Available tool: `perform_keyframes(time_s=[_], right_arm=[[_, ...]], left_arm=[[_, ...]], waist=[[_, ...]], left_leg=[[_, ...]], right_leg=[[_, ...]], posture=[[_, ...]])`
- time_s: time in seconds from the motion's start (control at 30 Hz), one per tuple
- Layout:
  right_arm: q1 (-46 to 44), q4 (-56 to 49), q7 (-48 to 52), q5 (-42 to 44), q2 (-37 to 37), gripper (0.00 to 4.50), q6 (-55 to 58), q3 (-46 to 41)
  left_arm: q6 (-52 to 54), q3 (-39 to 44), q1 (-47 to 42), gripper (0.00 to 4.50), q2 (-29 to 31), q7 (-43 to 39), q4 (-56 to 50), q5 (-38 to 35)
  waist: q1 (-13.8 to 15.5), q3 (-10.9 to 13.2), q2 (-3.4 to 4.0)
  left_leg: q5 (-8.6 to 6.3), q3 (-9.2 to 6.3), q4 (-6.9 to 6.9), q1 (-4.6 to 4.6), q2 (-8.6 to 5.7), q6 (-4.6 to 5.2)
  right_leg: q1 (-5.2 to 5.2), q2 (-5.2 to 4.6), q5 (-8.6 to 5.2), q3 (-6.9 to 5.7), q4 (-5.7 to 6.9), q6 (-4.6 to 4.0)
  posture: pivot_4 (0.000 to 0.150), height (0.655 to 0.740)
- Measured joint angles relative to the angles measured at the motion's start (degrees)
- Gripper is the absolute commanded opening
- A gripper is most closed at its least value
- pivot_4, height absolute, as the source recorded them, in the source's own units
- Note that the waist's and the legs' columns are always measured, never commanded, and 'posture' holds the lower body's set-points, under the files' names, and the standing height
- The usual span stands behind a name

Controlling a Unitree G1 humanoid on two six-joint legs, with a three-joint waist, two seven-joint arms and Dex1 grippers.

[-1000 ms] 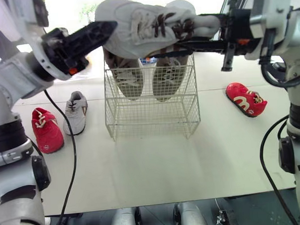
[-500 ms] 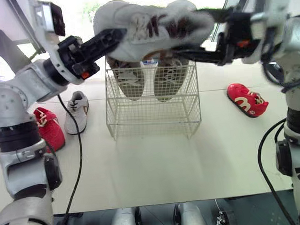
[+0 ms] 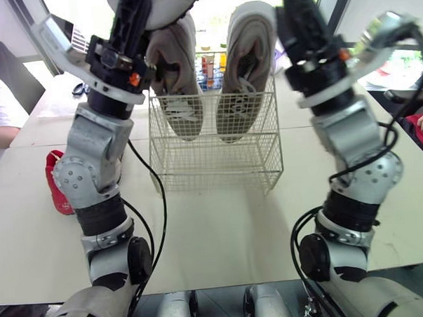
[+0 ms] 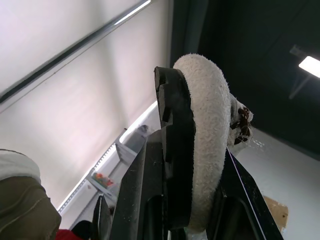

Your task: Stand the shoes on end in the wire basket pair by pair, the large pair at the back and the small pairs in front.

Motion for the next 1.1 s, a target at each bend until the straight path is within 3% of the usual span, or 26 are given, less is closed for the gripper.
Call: perform_keyframes(time_s=[0.63,0.73,0.87,0.93,0.97,1.1], right_arm=[[-6.00,1.93,1.99,-1.44,-0.04,4.43,-6.52,5.34],[-6.01,2.32,1.96,-2.38,-0.33,3.63,-6.75,5.58],[-5.87,2.50,1.94,-3.50,-0.66,1.65,-6.80,5.83],[-5.79,2.53,1.89,-3.52,-0.91,0.97,-6.79,5.78],[-5.78,2.53,1.90,-3.51,-1.13,0.95,-6.76,5.81],[-5.80,2.49,2.28,-3.32,-1.89,0.95,-6.59,5.86]], left_arm=[[-1.64,-6.15,2.92,0.28,-0.24,-2.46,-0.40,8.16],[-1.62,-6.50,3.47,0.28,-0.17,-3.17,-0.52,9.10],[-1.59,-6.53,3.89,0.28,-0.12,-3.55,-0.89,9.22],[-1.50,-6.55,4.00,0.28,0.06,-3.57,-1.35,9.18],[-1.47,-6.56,4.09,1.31,0.13,-3.57,-1.61,9.14],[-0.83,-7.07,5.95,3.18,1.26,-3.23,-2.05,9.23]], waist=[[-0.14,-0.01,-0.02],[-0.20,-0.01,-0.02],[-0.18,-0.01,-0.02],[-0.20,-0.01,-0.02],[-0.21,-0.01,-0.02],[-0.22,-0.01,-0.01]], left_leg=[[-0.03,-0.03,0.04,-0.36,0.00,0.06],[-0.03,-0.02,0.03,-0.45,0.00,0.06],[0.01,-0.03,0.05,-0.69,0.00,0.02],[0.01,-0.02,0.05,-0.69,0.00,0.02],[0.01,-0.02,0.05,-0.69,0.00,0.02],[0.01,-0.04,0.04,-0.69,0.01,0.02]], right_leg=[[-0.29,0.02,0.00,-0.03,-0.04,0.01],[-0.40,0.02,0.00,-0.03,-0.02,0.01],[-0.71,0.02,0.01,-0.02,0.06,0.00],[-0.72,0.02,0.01,-0.02,0.05,0.00],[-0.72,0.01,0.01,-0.02,0.05,0.00],[-0.73,0.02,0.01,-0.02,0.06,0.00]], posture=[[0.150,0.6675],[0.150,0.6675],[0.150,0.6675],[0.150,0.6675],[0.150,0.6675],[0.150,0.6675]])
